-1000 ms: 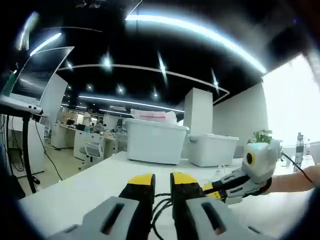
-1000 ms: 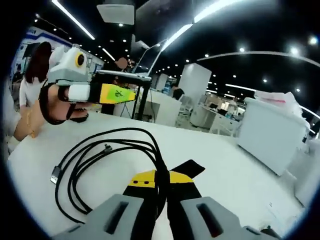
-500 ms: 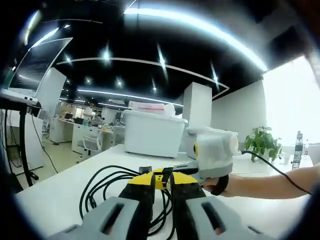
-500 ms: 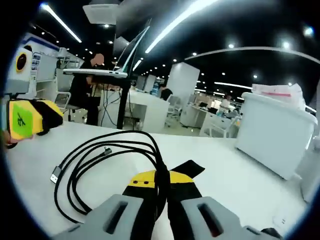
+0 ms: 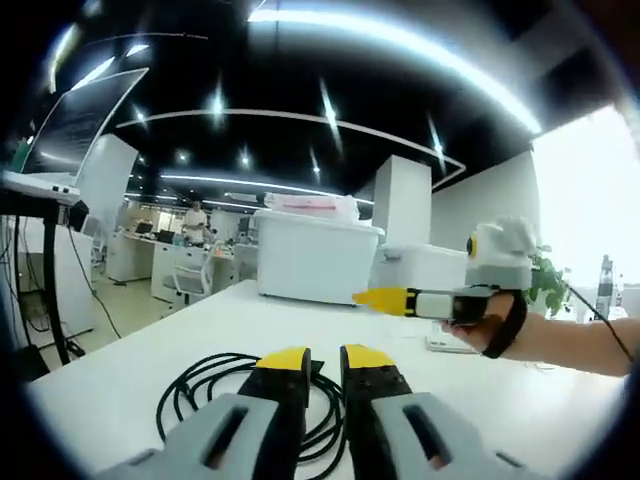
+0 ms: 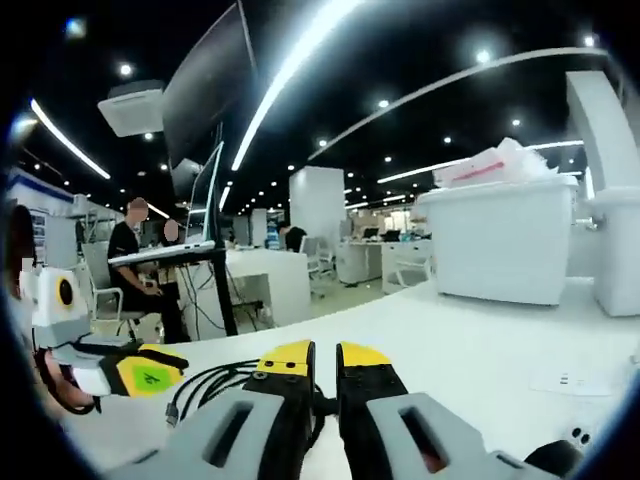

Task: Coil the Type-C to USB data cable on the desktop and secure it with Velcro straps.

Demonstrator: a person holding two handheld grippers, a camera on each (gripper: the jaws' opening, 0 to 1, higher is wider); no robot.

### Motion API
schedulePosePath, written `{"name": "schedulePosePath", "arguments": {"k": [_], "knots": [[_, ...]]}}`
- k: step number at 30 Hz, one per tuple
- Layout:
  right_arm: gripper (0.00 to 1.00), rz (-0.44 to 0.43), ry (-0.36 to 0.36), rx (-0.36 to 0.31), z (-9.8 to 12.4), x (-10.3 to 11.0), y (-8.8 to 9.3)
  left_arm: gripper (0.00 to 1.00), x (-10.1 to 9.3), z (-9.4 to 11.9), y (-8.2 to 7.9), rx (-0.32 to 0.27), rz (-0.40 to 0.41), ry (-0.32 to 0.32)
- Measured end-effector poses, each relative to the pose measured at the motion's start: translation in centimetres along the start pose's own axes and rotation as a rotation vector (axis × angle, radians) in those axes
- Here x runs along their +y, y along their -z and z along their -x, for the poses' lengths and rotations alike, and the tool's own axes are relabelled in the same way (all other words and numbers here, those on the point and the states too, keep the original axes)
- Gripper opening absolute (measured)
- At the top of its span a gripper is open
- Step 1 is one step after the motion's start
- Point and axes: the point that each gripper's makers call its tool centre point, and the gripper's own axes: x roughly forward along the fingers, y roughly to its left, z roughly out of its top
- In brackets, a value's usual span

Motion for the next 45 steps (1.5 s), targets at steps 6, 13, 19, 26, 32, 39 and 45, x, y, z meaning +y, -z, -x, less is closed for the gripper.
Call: {"name": "schedulePosePath", "arguments": {"k": [6, 13, 19, 26, 32, 39, 45], "knots": [[0.08, 0.001, 0.097, -0.035, 7.9, -3.0, -1.2, 0.11, -0.8, -0.5, 0.8, 0.019, -0.046, 0.000], [0.09, 0.020, 0.303, -0.098, 19.8, -7.8, -2.8, 0.11, -6.5, -1.4, -1.4, -0.016, -0.068, 0.090], [0.12, -0.021, 0.471, -0.144, 28.0, -11.0, -2.8, 0.11, -11.8, -2.9, -3.7, -0.084, -0.055, 0.161], [0.17, -0.026, 0.606, -0.166, 33.5, -13.9, -1.2, 0.12, -14.2, -3.7, -1.8, -0.061, -0.070, 0.187], [0.23, 0.019, 0.665, -0.196, 34.8, -14.7, -0.6, 0.16, -13.6, -2.8, -1.0, -0.099, -0.090, 0.171], [0.29, 0.038, 0.684, -0.191, 34.7, -14.6, 0.5, 0.20, -14.8, -2.9, 1.1, -0.048, -0.075, 0.215], [0.29, -0.010, 0.790, -0.259, 37.1, -15.6, 0.8, 0.21, -14.8, -3.0, 2.5, -0.043, -0.142, 0.193]]}}
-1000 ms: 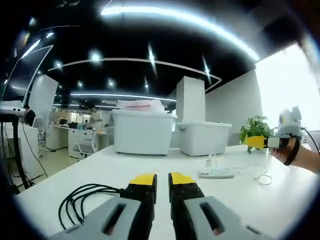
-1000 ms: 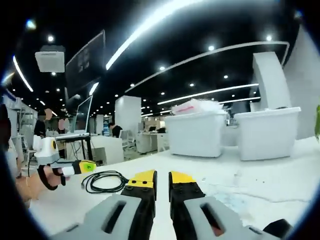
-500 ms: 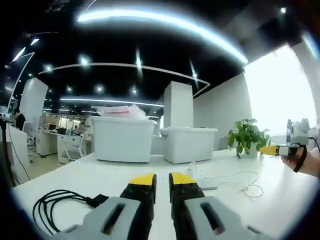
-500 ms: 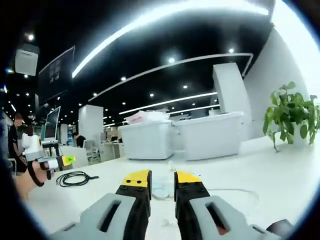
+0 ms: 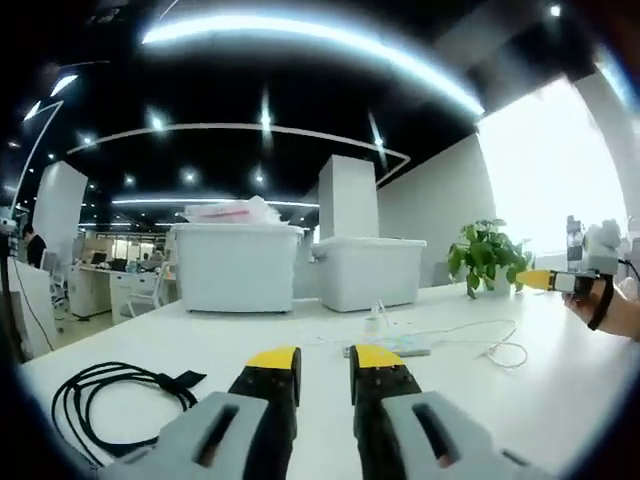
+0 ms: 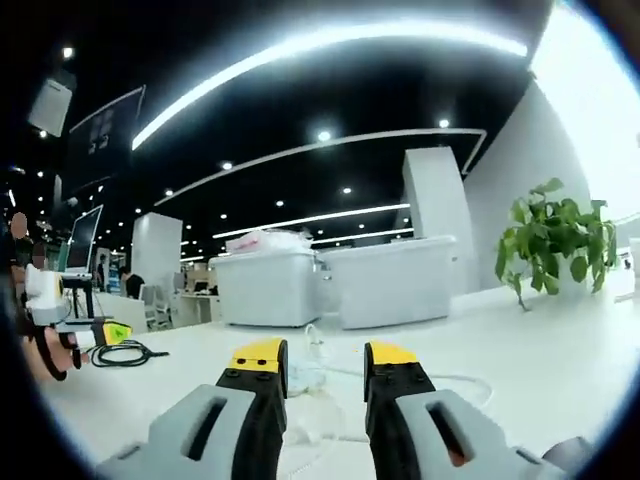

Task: Coil the Type-C to USB data cable on the desktop and secure it with Velcro straps.

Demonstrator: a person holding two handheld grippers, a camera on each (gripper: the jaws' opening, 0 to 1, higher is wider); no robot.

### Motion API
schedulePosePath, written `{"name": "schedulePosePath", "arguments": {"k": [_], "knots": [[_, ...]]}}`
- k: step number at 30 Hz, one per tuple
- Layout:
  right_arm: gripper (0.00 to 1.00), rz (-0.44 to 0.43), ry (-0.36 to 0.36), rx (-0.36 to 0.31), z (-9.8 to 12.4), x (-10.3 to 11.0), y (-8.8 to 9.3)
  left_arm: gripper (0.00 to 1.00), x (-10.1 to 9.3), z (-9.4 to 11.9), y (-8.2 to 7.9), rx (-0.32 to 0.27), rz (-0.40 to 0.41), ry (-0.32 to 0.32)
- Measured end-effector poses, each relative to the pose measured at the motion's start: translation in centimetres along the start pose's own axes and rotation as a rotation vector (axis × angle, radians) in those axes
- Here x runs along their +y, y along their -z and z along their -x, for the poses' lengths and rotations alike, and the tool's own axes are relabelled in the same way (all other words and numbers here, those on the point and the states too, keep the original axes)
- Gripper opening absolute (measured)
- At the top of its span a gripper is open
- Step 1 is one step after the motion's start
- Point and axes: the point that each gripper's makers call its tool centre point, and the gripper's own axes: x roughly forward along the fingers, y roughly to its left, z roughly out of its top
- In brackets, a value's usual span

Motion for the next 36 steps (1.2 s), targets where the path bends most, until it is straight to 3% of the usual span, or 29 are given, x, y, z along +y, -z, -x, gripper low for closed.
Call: {"name": "schedulePosePath", "arguments": {"k": [3, 6, 12, 18, 20, 23, 30, 36], "knots": [[0.30, 0.002, 0.020, 0.016, 0.1, -0.8, 0.6, 0.22, 0.7, 0.2, 0.2, 0.005, -0.001, -0.023], [0.35, 0.057, 0.044, 0.039, 0.0, -1.3, 1.4, 0.23, 1.5, 0.3, 0.4, 0.004, 0.028, -0.047], [0.44, 0.132, 0.010, 0.080, -0.2, -0.3, 2.9, 0.29, 1.9, 0.3, 1.2, 0.029, 0.026, -0.071], [0.46, 0.112, -0.024, 0.073, -0.2, 0.4, 2.8, 0.29, 1.4, 0.2, 1.9, 0.058, 0.024, -0.053], [0.46, 0.099, -0.034, 0.074, -0.2, 0.6, 2.8, 0.29, 1.1, 0.2, 2.1, 0.061, 0.012, -0.046], [0.36, 0.078, -0.050, 0.053, 0.0, 0.8, 2.4, 0.29, 0.7, 0.1, 2.1, 0.060, -0.005, -0.031], [0.37, 0.112, -0.050, 0.066, -0.1, 1.0, 2.7, 0.29, 0.8, 0.3, 2.0, 0.062, -0.007, -0.040], [0.30, 0.112, -0.033, 0.063, 0.0, 0.4, 2.8, 0.29, 1.0, 0.4, 2.1, 0.069, 0.005, -0.050]]}}
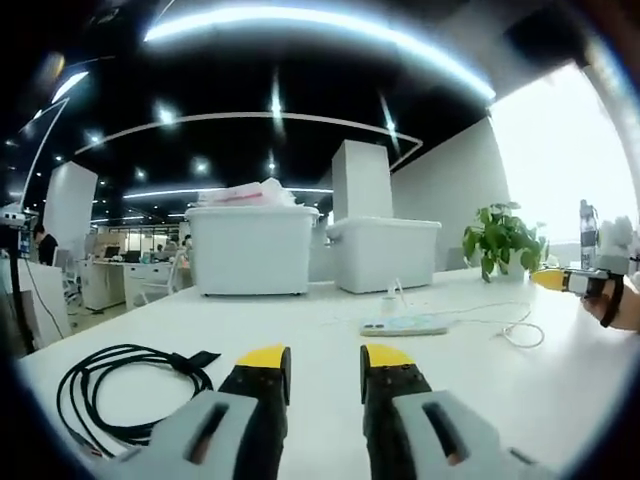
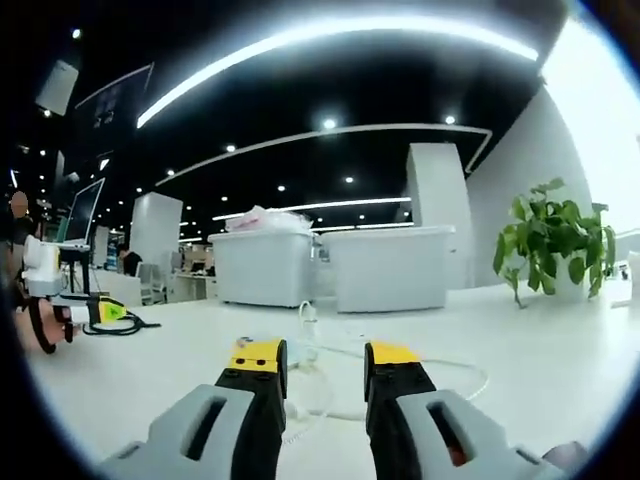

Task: Coil the Type-C to USB data cable on the desktop and secure it with Velcro straps.

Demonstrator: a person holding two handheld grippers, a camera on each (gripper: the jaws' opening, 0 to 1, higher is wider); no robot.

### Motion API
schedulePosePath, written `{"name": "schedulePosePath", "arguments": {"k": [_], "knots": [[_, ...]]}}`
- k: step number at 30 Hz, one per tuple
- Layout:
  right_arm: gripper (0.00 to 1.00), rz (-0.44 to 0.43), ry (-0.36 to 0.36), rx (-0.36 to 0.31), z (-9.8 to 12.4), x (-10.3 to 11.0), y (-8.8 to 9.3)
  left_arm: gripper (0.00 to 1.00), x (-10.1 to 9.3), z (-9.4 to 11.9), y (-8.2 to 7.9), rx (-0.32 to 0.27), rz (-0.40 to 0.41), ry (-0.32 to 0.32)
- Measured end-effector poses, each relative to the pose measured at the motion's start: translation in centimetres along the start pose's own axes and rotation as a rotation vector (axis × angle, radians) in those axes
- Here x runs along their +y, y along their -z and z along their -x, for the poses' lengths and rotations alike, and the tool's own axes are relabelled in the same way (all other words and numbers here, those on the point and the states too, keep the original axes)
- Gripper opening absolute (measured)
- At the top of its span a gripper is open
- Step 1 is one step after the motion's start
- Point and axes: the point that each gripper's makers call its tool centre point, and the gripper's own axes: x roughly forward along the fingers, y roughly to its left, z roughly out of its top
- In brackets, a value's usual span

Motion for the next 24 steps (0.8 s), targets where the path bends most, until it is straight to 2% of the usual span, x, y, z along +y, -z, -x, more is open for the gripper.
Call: {"name": "schedulePosePath", "arguments": {"k": [2, 6, 14, 24], "knots": [[0.31, 0.002, 0.004, 0.005, 0.0, -0.1, 0.1, 0.29, -0.2, 0.1, 0.0, -0.001, -0.001, 0.003], [0.40, 0.008, -0.005, 0.012, -0.1, 0.1, 0.3, 0.29, -0.5, 0.0, 0.0, -0.001, -0.007, 0.014], [0.47, 0.011, -0.024, 0.018, -0.1, 0.8, 0.5, 0.29, -0.7, -0.1, 0.1, 0.004, -0.019, 0.022], [0.48, 0.006, -0.030, 0.016, -0.3, 0.9, 0.4, 0.30, -1.1, 0.0, -0.1, -0.002, -0.030, 0.037]]}}
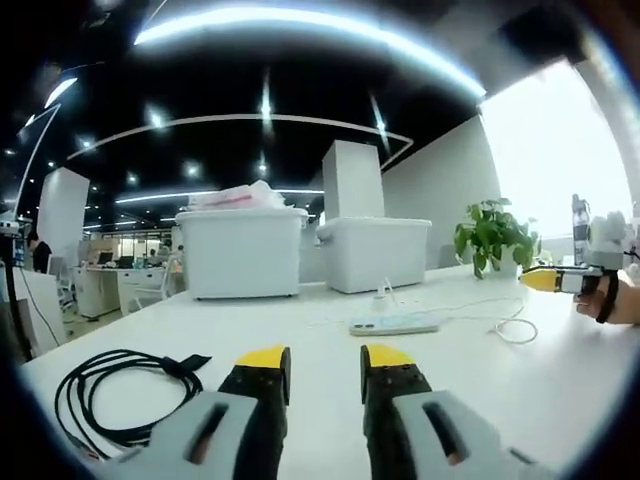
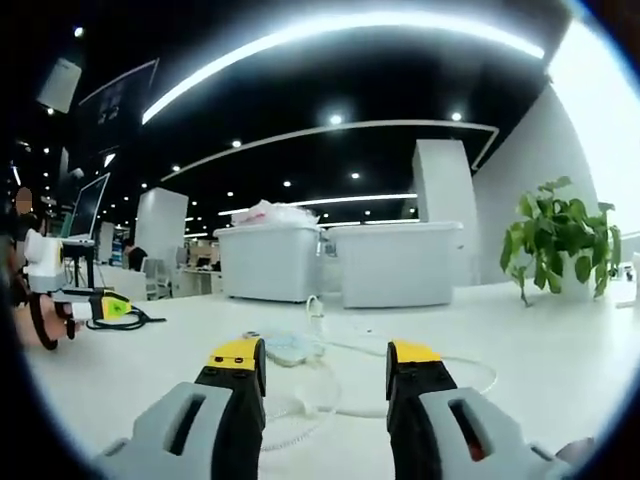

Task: Coil the Type-C to USB data cable on the desktop and secure it with Velcro straps.

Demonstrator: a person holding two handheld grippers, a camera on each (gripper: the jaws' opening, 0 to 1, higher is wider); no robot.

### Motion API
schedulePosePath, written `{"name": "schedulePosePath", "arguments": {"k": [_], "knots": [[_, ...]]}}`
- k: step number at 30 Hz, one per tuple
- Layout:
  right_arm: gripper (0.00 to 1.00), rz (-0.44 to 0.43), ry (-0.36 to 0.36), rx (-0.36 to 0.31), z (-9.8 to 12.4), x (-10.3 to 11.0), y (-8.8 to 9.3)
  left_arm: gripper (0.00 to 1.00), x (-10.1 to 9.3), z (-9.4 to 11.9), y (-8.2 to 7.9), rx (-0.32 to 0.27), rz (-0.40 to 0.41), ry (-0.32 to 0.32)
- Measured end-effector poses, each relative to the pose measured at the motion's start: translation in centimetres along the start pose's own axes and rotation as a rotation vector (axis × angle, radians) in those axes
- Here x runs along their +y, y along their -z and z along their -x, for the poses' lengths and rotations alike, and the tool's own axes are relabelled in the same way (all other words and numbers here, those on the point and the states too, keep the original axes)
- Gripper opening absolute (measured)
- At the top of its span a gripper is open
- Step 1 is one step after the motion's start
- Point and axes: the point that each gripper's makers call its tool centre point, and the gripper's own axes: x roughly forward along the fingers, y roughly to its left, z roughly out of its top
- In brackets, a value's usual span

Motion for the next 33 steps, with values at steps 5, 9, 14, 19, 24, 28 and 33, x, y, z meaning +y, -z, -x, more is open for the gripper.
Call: {"name": "schedulePosePath", "arguments": {"k": [5, 9, 14, 19, 24, 28, 33], "knots": [[0.48, -0.007, 0.000, 0.001, 0.03, 0.03, 0.06, 0.30, -0.23, -0.01, 0.07, 0.002, -0.015, 0.005], [0.48, -0.003, -0.001, 0.002, 0.00, 0.09, 0.10, 0.29, -0.19, 0.02, 0.24, 0.009, -0.016, 0.004], [0.47, -0.007, -0.003, 0.001, -0.02, 0.12, 0.08, 0.29, -0.16, 0.03, 0.31, 0.011, -0.012, 0.004], [0.47, -0.007, -0.005, 0.003, 0.00, 0.15, 0.10, 0.29, -0.23, 0.06, 0.37, 0.014, -0.014, 0.005], [0.47, -0.016, -0.013, 0.004, 0.00, 0.36, 0.07, 0.29, -0.28, 0.14, 0.42, 0.016, -0.014, 0.005], [0.47, -0.037, -0.024, -0.001, 0.07, 0.69, -0.04, 0.29, -0.16, 0.22, 0.55, 0.020, -0.018, -0.001], [0.47, -0.066, -0.027, -0.002, 0.08, 0.68, -0.02, 0.29, -0.03, 0.00, 0.55, 0.024, -0.007, 0.002]]}}
